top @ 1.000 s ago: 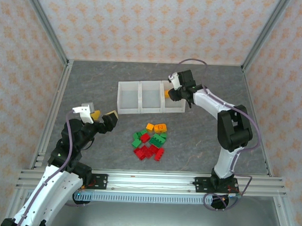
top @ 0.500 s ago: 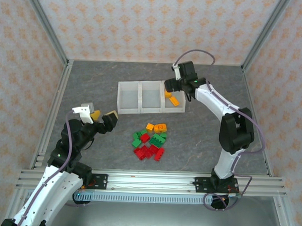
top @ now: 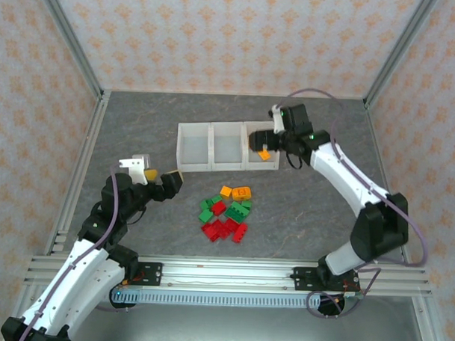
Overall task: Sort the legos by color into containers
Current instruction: Place the lego in the container, then pick up the lego from the center of the table.
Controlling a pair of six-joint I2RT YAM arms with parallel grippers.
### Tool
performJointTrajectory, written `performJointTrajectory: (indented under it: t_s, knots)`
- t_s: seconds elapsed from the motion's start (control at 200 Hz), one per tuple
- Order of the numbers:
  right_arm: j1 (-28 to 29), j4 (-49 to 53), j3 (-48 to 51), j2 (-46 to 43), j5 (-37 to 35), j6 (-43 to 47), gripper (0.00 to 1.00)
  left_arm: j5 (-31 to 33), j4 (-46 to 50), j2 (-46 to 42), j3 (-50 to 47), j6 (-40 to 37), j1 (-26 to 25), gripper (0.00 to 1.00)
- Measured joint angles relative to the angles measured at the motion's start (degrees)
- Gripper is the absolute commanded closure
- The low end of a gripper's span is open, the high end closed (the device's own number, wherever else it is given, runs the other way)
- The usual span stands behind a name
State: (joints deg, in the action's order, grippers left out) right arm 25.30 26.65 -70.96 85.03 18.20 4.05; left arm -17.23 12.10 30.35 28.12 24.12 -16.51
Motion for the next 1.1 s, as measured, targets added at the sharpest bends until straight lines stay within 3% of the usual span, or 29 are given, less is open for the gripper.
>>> performJointTrajectory:
  t_s: [0.15,0.295,0.571,0.876,1.101]
  knots:
    - [7.54,-4.90,16.85,-12.57,0.85,17.62,0.00,-0.13,0.07,-0.26,0.00,0.00,0.00,0.01]
    - [7.65,-7.04,23.56,-17.42,2.14,31.36,0.00,-0.13,0.09,-0.87,0.02,0.00,0.00,0.01]
    - [8.35,-11.23,22.93,-8.00,7.15,45.55,0.04,-0.20,0.11,-1.60,0.02,0.00,-1.68,0.01]
    - [8.92,-12.39,18.45,2.45,9.49,53.24,0.08,-0.39,2.47,1.25,1.60,-0.17,-8.02,0.01]
    - [9.07,-11.74,15.02,6.54,9.92,56.98,0.09,-0.37,6.60,1.18,5.18,-0.61,-9.38,0.01]
